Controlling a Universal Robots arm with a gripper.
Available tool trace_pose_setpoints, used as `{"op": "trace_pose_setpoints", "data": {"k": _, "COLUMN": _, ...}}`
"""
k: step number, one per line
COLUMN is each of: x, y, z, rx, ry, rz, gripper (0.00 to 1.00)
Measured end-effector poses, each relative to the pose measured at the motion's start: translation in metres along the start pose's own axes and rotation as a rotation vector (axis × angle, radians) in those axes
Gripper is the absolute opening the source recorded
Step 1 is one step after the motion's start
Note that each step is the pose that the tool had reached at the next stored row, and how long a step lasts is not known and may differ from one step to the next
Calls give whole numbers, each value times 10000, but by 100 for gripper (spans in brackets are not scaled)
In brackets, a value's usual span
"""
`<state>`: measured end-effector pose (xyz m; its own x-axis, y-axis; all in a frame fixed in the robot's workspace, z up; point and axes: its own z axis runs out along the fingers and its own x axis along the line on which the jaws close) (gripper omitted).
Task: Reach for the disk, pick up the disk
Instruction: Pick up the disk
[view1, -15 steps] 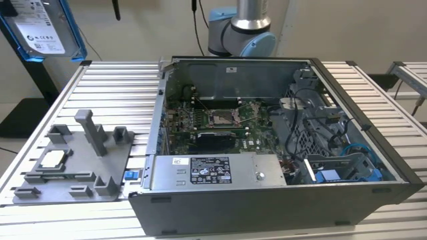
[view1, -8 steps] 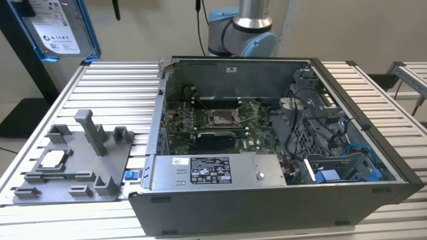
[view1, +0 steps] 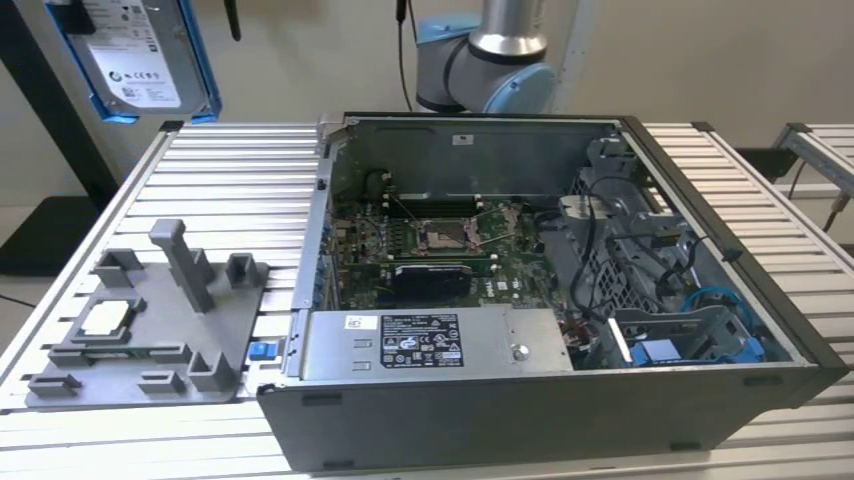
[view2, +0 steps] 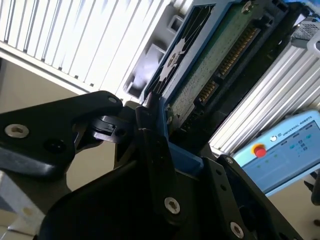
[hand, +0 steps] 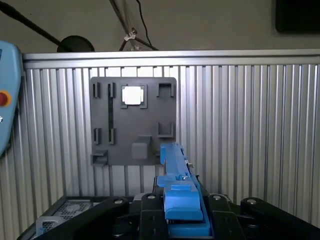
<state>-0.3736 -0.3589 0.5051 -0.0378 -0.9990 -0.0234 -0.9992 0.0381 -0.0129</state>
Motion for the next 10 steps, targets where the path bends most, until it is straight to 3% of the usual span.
{"op": "trace_pose_setpoints", "data": {"k": 10, "x": -11, "y": -291, "z": 4, "rx": -10, "ry": 0, "rz": 0, "gripper": 0}}
